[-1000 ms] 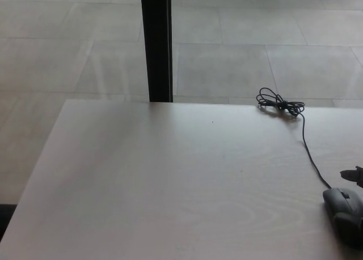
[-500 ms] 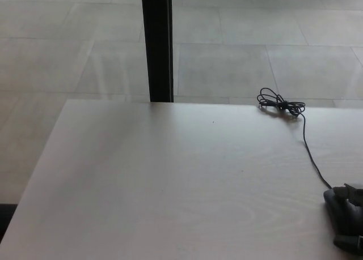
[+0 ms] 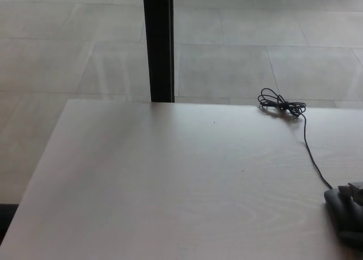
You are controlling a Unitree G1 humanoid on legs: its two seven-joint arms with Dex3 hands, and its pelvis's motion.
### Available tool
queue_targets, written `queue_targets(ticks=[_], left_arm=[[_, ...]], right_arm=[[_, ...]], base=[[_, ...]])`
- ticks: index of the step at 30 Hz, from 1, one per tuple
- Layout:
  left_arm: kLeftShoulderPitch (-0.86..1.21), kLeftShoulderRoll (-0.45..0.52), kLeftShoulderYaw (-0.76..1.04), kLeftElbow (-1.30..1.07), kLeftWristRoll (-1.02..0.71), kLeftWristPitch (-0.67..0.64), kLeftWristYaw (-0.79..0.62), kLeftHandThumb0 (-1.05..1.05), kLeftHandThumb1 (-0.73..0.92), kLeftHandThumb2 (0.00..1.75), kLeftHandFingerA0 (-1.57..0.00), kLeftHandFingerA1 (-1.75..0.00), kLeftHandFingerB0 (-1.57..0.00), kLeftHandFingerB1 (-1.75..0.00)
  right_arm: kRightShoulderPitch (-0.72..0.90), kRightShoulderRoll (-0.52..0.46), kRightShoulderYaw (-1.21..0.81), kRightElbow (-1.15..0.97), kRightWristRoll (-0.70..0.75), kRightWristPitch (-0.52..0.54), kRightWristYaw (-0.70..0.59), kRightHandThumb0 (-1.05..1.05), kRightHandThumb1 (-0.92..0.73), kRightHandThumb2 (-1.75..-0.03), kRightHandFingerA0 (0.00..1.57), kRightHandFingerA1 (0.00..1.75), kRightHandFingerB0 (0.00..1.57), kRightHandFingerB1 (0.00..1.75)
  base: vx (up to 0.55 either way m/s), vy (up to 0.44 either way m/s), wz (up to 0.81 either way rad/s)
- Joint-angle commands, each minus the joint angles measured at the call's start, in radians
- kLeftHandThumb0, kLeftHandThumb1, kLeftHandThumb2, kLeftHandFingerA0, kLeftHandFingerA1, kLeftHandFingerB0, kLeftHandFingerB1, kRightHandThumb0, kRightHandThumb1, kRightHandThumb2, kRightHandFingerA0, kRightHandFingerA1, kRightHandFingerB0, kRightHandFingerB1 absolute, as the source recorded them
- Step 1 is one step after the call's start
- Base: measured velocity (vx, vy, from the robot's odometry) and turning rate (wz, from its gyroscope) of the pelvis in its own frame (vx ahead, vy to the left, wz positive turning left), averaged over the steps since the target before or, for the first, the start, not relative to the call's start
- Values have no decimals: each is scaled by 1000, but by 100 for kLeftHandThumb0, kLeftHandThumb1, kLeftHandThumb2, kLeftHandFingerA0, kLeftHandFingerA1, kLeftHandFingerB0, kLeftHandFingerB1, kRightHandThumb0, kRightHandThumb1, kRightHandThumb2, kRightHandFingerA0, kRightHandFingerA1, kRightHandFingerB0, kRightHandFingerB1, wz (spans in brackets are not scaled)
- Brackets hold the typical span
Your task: The robot uses its right fingers to click on the left button of the black mouse placed on the table.
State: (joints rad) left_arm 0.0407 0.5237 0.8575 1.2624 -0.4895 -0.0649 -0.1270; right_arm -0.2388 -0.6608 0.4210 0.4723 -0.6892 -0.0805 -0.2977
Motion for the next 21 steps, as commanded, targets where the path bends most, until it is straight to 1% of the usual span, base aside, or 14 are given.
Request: queue_targets(ticks=[1, 4, 5, 6, 7, 10, 11, 12, 15, 16, 17, 18, 19, 21], left_arm=[[-2, 31, -6, -1, -14, -8, -1, -90, 92, 79, -66, -63, -46, -46], [-3, 32, -6, 3, -19, -7, -5, -93, 92, 74, -63, -61, -50, -47], [-1, 30, -6, -2, -21, -10, -4, -89, 92, 77, -65, -62, -47, -47], [-4, 30, -2, -3, -27, -5, -2, -89, 92, 76, -67, -62, -48, -45], [-1, 29, -6, -2, -22, -15, -9, -88, 92, 77, -67, -62, -46, -46], [-3, 32, -5, 1, -23, -11, -3, -87, 92, 77, -68, -62, -47, -46], [-3, 32, -6, -1, -23, -9, 1, -87, 92, 77, -69, -63, -47, -46], [-2, 32, -5, -1, -25, -8, -1, -87, 92, 77, -68, -64, -47, -47], [1, 30, -18, -4, -12, -20, -8, -88, 92, 79, -66, -65, -46, -48], [0, 28, -17, -7, -16, -18, -11, -91, 92, 74, -63, -63, -49, -48], [-3, 27, -15, -8, -19, -16, -3, -89, 92, 77, -68, -65, -48, -48], [-6, 30, -16, -3, -19, -11, 1, -88, 92, 78, -68, -61, -49, -44], [-8, 32, -15, 2, -20, -9, 2, -88, 92, 77, -74, -64, -47, -45], [-9, 33, -14, 3, -21, -10, 2, -88, 92, 77, -74, -64, -47, -45]], right_arm=[[8, 9, 23, 11, -56, -15, 16, -85, -84, -66, 23, 56, 37, 34], [5, 6, 57, 13, -100, -8, 26, -87, -86, -66, 20, 55, 35, 34], [6, 4, 72, 18, -106, -15, 44, -86, -69, -108, 14, 56, 25, 46], [13, 7, 81, 18, -108, -19, 42, -92, -72, -81, 16, 58, 31, 40], [20, 2, 107, 35, -128, -47, 27, -86, -86, -67, 19, 61, 35, 36], [29, 3, 123, 34, -133, -48, 18, -86, -84, -67, 20, 55, 36, 35], [31, 3, 130, 32, -137, -46, 20, -83, -64, -102, 19, 57, 30, 48], [32, 3, 138, 34, -147, -44, 10, -82, -82, -65, 20, 53, 35, 35], [26, 2, 145, 37, -156, -35, 13, -83, -84, -66, 18, 51, 34, 34], [25, -2, 150, 33, -164, -34, 14, -83, -85, -66, 18, 54, 33, 34], [23, -3, 150, 36, -163, -36, 10, -83, -85, -66, 19, 54, 33, 35], [24, -4, 148, 39, -161, -38, 4, -83, -84, -67, 18, 56, 33, 35], [25, -7, 150, 40, -166, -33, 4, -84, -85, -66, 19, 55, 35, 35], [25, -8, 150, 41, -168, -31, 4, -84, -85, -66, 19, 55, 35, 35]], base=[[0, 0, 0], [0, 0, 0], [0, 0, 0], [0, 0, 0], [0, 0, 0], [0, 0, 0], [0, 0, 0], [0, 0, 0], [0, 0, 0], [0, 0, 0], [0, 0, 0], [0, 0, 0], [0, 0, 0], [0, 0, 0]])
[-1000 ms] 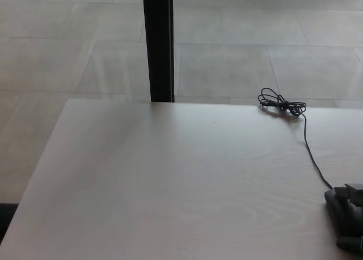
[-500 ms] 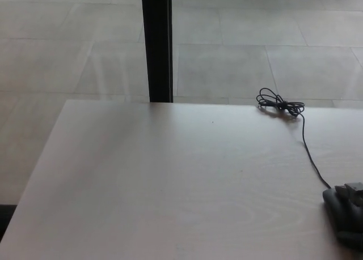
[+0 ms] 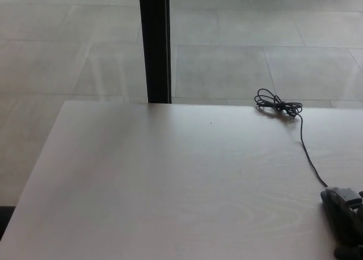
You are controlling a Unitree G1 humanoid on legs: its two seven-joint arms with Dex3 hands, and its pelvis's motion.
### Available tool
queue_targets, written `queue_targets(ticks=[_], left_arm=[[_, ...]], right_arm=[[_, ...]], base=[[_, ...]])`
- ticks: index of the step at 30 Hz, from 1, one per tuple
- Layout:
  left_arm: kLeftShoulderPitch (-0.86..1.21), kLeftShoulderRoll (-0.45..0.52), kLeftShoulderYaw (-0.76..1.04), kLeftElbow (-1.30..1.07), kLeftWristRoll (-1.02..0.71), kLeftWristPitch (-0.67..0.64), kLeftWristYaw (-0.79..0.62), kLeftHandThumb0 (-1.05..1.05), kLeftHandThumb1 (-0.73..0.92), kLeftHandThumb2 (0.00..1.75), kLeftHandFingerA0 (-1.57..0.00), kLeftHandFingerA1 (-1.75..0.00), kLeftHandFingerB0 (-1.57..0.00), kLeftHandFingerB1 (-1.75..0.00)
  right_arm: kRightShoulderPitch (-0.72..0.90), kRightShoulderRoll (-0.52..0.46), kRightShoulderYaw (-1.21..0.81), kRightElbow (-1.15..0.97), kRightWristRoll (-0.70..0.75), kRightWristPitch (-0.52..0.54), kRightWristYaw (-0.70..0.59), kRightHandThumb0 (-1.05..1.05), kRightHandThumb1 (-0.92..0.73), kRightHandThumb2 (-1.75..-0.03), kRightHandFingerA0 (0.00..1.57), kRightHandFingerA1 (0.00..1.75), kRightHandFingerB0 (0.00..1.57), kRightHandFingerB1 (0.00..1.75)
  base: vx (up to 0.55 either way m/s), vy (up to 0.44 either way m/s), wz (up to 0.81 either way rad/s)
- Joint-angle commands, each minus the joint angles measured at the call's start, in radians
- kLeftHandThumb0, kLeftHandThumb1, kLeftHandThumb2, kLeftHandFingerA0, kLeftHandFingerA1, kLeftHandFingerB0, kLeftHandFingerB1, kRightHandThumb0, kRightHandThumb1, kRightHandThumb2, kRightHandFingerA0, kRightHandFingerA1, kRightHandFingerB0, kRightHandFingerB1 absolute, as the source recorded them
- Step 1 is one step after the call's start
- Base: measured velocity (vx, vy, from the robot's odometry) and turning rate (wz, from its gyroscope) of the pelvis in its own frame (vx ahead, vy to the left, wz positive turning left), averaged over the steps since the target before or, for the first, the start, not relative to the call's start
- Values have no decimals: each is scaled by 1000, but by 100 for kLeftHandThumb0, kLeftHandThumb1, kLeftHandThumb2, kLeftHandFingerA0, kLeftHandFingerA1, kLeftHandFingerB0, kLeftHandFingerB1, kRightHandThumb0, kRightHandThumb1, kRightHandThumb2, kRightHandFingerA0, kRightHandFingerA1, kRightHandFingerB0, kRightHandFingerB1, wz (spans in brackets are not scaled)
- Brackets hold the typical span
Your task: The robot uses its right fingers to click on the left button of the black mouse placed on the table.
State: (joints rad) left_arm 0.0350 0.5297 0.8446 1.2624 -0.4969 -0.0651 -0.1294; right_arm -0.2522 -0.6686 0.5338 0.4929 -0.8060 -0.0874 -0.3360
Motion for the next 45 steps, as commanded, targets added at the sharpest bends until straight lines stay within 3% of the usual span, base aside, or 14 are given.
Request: queue_targets(ticks=[1, 20, 21, 28, 29, 30, 35, 36, 38, 39, 40, 41, 42, 45], left_arm=[[-5, 29, 1, 3, -16, -6, 4, -90, 92, 77, -73, -64, -44, -45], [-10, 34, -6, 1, -14, -25, -7, -90, 92, 78, -67, -61, -48, -46], [-13, 37, -4, 4, -16, -25, -9, -96, 80, 93, -65, -66, -46, -52], [-6, 33, -10, -4, -11, -33, -15, -91, 92, 81, -64, -65, -44, -47], [-5, 31, -9, -6, -13, -33, -14, -89, 92, 78, -66, -64, -46, -48], [-6, 32, -8, -5, -13, -31, -9, -91, 92, 80, -65, -63, -45, -47], [-5, 34, 3, 1, -24, -25, -8, -93, 92, 79, -68, -66, -46, -47], [-3, 32, 1, -3, -22, -27, -6, -91, 92, 79, -68, -64, -45, -46], [-1, 30, -2, -8, -18, -27, -4, -91, 92, 79, -68, -64, -45, -46], [0, 30, -3, -7, -17, -27, -4, -91, 92, 79, -69, -64, -45, -46], [0, 32, -5, -4, -15, -27, -2, -93, 92, 78, -71, -65, -47, -47], [0, 32, -3, 0, -16, -29, -4, -90, 92, 80, -66, -64, -48, -48], [0, 31, -1, 0, -19, -27, -5, -93, 92, 81, -65, -65, -46, -47], [9, 29, 1, -1, -19, -31, -1, -98, 81, 91, -71, -69, -47, -51]], right_arm=[[38, -4, 39, 51, -50, -35, 34, -85, -84, -66, 20, 55, 37, 35], [62, 15, 24, 118, -25, -77, -10, -85, -83, -65, 18, 58, 40, 38], [64, 19, 33, 127, -34, -76, -12, -86, -85, -66, 20, 54, 40, 36], [54, 18, 23, 106, -2, -71, 55, -80, -80, -65, 12, 52, 38, 35], [36, 13, 15, 94, 4, -64, 77, -86, -69, -104, 9, 54, 26, 48], [6, 13, 7, 98, 6, -61, 82, -81, -83, -66, 14, 48, 37, 32], [-76, 10, -23, 84, 13, -32, 113, -81, -85, -66, 14, 40, 34, 31], [-92, 7, -32, 73, 10, -27, 109, -81, -67, -101, 13, 50, 27, 46], [-102, 4, -38, 67, 2, -29, 100, -81, -67, -101, 13, 50, 27, 46], [-135, -2, -57, 44, 15, -15, 143, -82, -87, -66, 12, 37, 32, 31], [-153, 3, -74, 58, 34, -41, 123, -81, -65, -99, 12, 49, 29, 46], [-201, 2, -88, 68, 29, -41, 113, -83, -68, -103, 11, 49, 27, 46], [-214, 1, -95, 69, 29, -39, 123, -84, -87, -67, 11, 37, 33, 31], [-277, -16, -116, 60, 14, -27, 143, -88, -91, -69, 9, 34, 28, 32]], base=[[0, 0, 0], [0, 0, 0], [0, 0, 0], [0, 0, 0], [0, 0, 0], [0, 0, 0], [0, 0, 0], [0, 0, 0], [0, 0, 0], [0, 0, 0], [0, 0, 0], [0, 0, 0], [0, 0, 0], [0, 0, 0]])
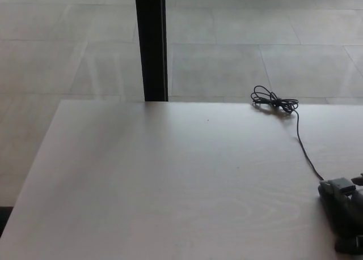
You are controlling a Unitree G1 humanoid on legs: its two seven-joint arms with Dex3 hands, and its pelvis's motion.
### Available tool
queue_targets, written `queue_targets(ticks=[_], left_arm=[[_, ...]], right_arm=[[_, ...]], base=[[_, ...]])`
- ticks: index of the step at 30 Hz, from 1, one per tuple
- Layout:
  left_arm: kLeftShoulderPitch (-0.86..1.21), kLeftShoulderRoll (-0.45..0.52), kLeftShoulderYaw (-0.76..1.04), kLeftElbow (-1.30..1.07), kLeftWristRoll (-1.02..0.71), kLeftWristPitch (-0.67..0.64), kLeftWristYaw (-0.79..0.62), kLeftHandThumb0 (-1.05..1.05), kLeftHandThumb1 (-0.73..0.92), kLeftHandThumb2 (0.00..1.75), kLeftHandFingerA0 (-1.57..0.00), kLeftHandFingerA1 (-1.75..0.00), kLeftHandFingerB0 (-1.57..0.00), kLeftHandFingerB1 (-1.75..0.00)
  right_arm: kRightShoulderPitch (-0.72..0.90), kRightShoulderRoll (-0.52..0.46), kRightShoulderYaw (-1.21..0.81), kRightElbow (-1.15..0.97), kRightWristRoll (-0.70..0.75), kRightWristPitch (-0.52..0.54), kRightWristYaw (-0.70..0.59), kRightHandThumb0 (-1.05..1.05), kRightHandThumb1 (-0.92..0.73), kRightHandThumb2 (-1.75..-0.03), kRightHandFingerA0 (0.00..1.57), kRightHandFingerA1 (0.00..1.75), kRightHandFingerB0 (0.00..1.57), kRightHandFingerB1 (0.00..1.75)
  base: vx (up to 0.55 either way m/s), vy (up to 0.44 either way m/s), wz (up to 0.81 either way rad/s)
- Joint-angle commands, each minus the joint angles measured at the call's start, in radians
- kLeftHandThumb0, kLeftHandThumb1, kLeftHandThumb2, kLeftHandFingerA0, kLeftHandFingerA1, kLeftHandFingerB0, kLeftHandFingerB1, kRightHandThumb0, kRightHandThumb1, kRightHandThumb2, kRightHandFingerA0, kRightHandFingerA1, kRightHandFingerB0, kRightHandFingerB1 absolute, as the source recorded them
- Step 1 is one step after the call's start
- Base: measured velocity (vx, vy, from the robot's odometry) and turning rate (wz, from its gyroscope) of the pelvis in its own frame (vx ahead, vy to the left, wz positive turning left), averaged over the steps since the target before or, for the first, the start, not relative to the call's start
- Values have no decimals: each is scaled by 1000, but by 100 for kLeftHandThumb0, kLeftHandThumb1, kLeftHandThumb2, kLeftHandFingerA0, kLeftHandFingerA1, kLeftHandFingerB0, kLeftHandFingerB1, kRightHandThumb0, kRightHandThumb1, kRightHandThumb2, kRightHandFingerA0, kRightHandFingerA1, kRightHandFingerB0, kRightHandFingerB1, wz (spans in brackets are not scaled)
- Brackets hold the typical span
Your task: The robot uses its right fingers to click on the left button of the black mouse placed on the table.
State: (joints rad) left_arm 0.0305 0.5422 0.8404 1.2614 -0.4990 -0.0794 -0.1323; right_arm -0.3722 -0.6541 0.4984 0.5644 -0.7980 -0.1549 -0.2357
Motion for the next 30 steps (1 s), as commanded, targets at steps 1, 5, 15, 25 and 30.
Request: queue_targets(ticks=[1, 5, 15, 25, 30], left_arm=[[16, 15, 5, 0, -17, -17, 2, -98, 81, 91, -71, -69, -47, -51], [24, 14, 6, 0, -18, -18, -8, -91, 92, 80, -68, -65, -46, -47], [40, 11, 8, 1, -24, -24, -22, -94, 92, 80, -60, -64, -46, -49], [41, 8, 7, 5, -31, -16, -22, -96, 92, 75, -67, -64, -50, -48], [42, 14, 5, 10, -29, -14, -18, -97, 92, 78, -69, -65, -51, -49]], right_arm=[[-156, -30, -81, -11, 5, 40, 45, -88, -91, -69, 9, 34, 28, 32], [-188, -37, -134, -10, 55, 19, 53, -91, -73, -111, 3, 36, 27, 49], [-122, -34, -335, -83, 143, 7, 68, -90, -68, -108, 5, 48, 19, 47], [-22, -27, -422, -230, 198, 53, 162, -97, -75, -114, 2, 37, 3, 23], [-7, -33, -477, -290, 227, 94, 197, -95, -72, -115, 0, 38, 1, 26]], base=[[0, 0, 0], [0, 0, 0], [4, 0, 2], [0, 0, 0], [0, 0, 0]])
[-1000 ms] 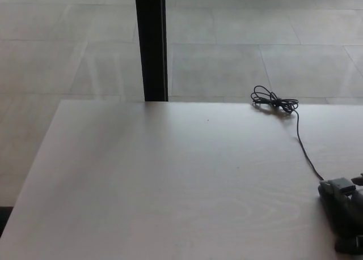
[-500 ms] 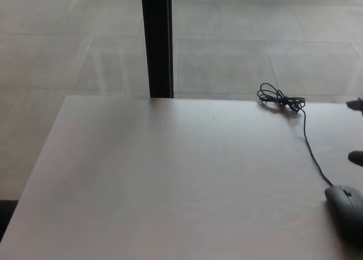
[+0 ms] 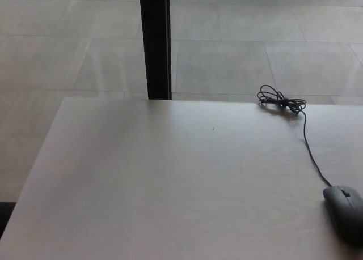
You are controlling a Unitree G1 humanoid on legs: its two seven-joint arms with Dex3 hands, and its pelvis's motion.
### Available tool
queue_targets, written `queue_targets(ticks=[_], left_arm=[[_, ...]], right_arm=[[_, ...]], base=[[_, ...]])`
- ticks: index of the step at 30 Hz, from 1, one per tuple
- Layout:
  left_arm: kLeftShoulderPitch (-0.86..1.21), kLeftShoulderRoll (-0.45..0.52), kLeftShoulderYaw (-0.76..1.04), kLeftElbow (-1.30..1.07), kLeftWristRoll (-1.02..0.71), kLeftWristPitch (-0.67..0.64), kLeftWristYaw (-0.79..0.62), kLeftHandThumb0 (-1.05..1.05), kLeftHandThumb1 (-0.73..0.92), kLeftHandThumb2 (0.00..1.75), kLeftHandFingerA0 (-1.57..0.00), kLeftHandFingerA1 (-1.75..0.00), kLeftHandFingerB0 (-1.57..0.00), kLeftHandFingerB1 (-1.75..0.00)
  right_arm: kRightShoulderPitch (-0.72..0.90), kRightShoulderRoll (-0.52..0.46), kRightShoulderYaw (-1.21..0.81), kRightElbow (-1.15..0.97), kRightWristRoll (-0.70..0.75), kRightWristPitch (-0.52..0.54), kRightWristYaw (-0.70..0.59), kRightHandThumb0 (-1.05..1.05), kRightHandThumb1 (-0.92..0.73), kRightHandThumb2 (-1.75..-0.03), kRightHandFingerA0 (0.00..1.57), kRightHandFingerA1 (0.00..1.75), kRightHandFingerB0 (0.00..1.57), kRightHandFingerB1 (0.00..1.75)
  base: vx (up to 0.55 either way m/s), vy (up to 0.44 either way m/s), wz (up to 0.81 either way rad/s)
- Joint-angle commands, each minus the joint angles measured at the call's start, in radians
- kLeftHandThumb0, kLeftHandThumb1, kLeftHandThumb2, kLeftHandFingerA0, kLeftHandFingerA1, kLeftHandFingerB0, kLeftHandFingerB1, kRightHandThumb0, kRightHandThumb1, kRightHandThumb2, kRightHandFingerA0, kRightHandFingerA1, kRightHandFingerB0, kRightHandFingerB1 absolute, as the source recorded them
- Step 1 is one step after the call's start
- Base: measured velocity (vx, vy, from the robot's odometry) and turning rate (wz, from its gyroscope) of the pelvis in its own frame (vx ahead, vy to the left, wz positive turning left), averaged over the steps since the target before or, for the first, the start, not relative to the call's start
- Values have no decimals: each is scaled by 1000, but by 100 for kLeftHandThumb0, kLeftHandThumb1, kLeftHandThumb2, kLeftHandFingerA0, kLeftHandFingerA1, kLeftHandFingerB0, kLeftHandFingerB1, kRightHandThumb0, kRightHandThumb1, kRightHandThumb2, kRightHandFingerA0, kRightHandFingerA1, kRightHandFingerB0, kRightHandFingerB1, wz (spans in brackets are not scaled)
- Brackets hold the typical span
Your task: The robot uses its right fingers to click on the left button of the black mouse placed on the table.
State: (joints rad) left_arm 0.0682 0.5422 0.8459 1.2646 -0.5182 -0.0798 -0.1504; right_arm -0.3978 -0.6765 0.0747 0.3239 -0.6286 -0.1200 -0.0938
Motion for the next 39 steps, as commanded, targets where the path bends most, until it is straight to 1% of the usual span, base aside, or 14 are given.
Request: queue_targets(ticks=[1, 5, 6, 8, 11, 12, 13, 14, 20, 21, 25, 26, 31, 39], left_arm=[[3, 15, 1, 8, -12, -11, 3, -96, 92, 77, -68, -63, -46, -46], [4, 15, 5, 5, -16, -13, 8, -93, 92, 77, -73, -65, -50, -46], [6, 15, 2, 6, -13, -14, 7, -99, 81, 91, -69, -68, -48, -51], [7, 16, 2, 10, -12, -17, 5, -93, 92, 79, -73, -66, -49, -48], [6, 17, 1, 12, -12, -20, -7, -91, 76, 115, -61, -70, -47, -57], [9, 15, -4, 9, -7, -27, -11, -96, 92, 79, -67, -65, -47, -47], [6, 16, 2, 9, -14, -20, -12, -96, 92, 78, -66, -65, -46, -47], [4, 15, 2, 9, -14, -22, -9, -91, 76, 115, -59, -69, -45, -56], [10, 15, -16, 10, 5, -36, -17, -96, 92, 79, -71, -63, -47, -46], [5, 15, -7, 12, -5, -29, -3, -91, 75, 114, -64, -69, -49, -57], [0, 17, -3, 10, -11, -11, 4, -97, 92, 79, -66, -63, -47, -45], [2, 17, -3, 11, -10, -17, -2, -95, 92, 76, -63, -61, -49, -48], [7, 11, -2, 7, -13, -22, -11, -95, 74, 116, -58, -67, -45, -55], [5, 6, -7, 11, -8, -23, -17, -96, 92, 77, -67, -61, -45, -44]], right_arm=[[22, -14, -63, -59, 61, 67, 60, -95, -73, -115, 0, 38, 1, 24], [44, -19, -133, -113, 86, 112, 80, -97, -72, -113, 0, 43, 11, 33], [48, -22, -148, -118, 94, 122, 91, -90, -88, -66, 0, 51, 9, 32], [57, -30, -182, -127, 100, 155, 105, -98, -73, -114, 1, 42, 12, 29], [74, -47, -268, -94, 140, 183, 102, -92, -72, -113, 0, 43, 10, 30], [97, -51, -331, -77, 183, 181, 92, -86, -88, -67, 4, 47, 12, 27], [107, -37, -377, -75, 222, 190, 94, -89, -67, -109, 4, 47, 10, 36], [128, -34, -418, -75, 248, 189, 97, -86, -66, -111, 0, 47, 7, 37], [215, 33, -608, -47, 387, 183, 88, -101, -73, -115, 2, 67, 2, 49], [243, 75, -669, -36, 438, 186, 73, -93, -86, -66, 25, 79, 9, 49], [270, 170, -799, -46, 556, 269, 81, -65, -66, -109, 74, 91, 0, 41], [281, 197, -833, -24, 583, 269, 70, -77, -86, -67, 72, 70, 16, 27], [314, 301, -934, 7, 660, 277, 34, -75, -72, -102, 46, 58, 8, 38], [279, 481, -1115, 51, 854, 359, -17, -70, -75, -101, 54, 66, 7, 36]], base=[[0, 0, 0], [0, 0, 0], [0, 0, 0], [0, 0, 0], [0, 0, 0], [0, 0, 0], [0, 0, 0], [0, 0, 0], [0, 0, 0], [0, 0, 0], [0, 0, 0], [0, 0, 0], [0, 0, 0], [0, 0, 0]])
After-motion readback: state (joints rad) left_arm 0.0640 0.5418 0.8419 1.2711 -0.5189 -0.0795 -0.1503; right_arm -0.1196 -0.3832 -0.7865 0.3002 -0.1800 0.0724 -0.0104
